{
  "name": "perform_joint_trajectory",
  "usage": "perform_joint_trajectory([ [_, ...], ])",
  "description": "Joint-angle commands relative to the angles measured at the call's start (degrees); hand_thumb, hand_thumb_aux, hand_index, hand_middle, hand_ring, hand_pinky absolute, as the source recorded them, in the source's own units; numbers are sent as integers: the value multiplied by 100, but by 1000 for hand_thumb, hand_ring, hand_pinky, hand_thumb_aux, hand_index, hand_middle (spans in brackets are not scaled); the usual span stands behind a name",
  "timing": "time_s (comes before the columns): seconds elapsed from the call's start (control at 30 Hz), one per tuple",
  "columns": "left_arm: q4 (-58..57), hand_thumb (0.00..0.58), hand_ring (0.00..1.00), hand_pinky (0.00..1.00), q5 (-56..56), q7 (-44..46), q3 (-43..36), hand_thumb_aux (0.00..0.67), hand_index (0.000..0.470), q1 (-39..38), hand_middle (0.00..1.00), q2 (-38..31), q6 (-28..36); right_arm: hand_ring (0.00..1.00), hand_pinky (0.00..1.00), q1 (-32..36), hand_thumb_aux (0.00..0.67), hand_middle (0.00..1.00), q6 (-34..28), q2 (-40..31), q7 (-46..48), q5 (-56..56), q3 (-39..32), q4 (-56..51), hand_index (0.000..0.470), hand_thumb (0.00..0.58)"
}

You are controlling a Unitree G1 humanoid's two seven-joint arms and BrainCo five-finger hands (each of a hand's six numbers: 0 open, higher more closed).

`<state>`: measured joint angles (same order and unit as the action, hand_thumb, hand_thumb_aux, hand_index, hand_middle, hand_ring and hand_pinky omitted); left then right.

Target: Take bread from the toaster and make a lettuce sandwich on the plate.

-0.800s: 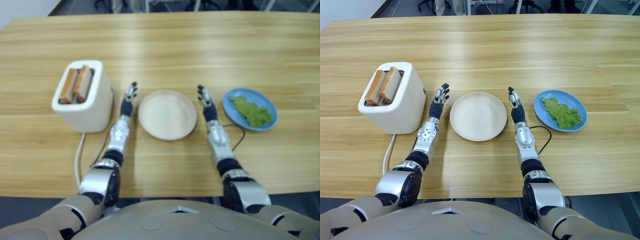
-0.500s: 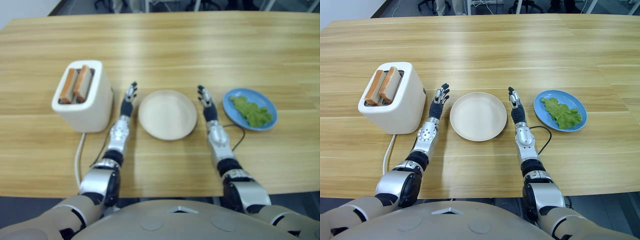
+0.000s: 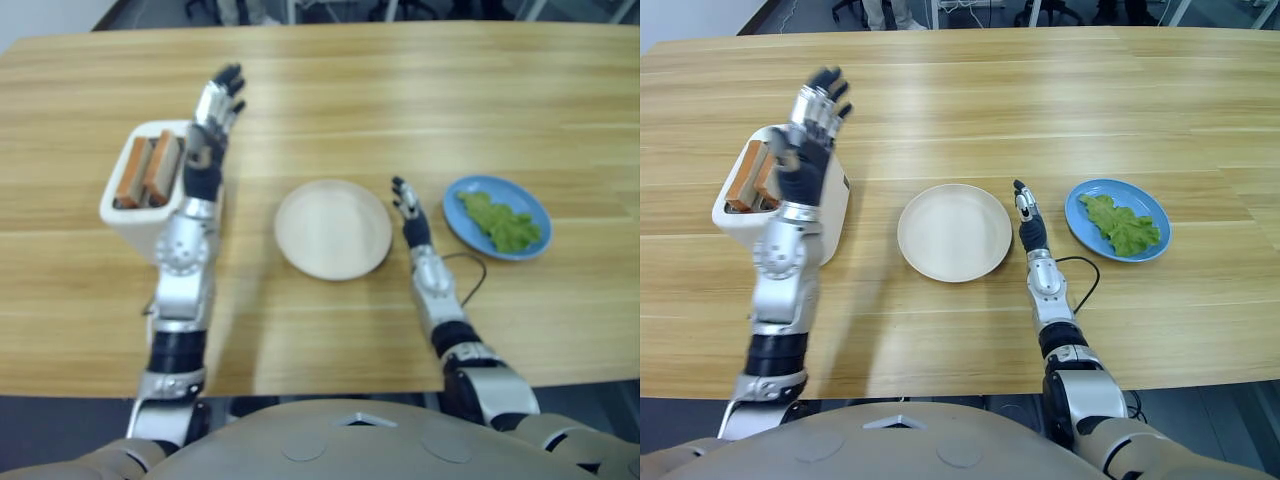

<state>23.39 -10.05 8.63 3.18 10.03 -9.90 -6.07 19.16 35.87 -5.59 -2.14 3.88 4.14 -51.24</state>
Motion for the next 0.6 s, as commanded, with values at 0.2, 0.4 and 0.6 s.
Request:
perform_joint_trajectory([
  [0.2, 1178, 0, 0, 0, 375, 615, 2415, 0, 0, -730, 0, -2517, 1413, 0, 0, -81, 0, 0, -189, 178, -65, 79, -171, 95, 0, 0],
  [0.4, -117, 0, 0, 0, 2873, 515, 2813, 0, 0, -1946, 0, -3975, 762, 0, 0, -64, 0, 0, -232, 132, -62, 32, -184, 115, 0, 0],
  [0.6, -1255, 0, 0, 0, 4251, 25, 2052, 0, 0, -2132, 0, -4352, 610, 0, 0, -120, 0, 0, -250, 170, -98, 51, -214, 197, 0, 0],
])
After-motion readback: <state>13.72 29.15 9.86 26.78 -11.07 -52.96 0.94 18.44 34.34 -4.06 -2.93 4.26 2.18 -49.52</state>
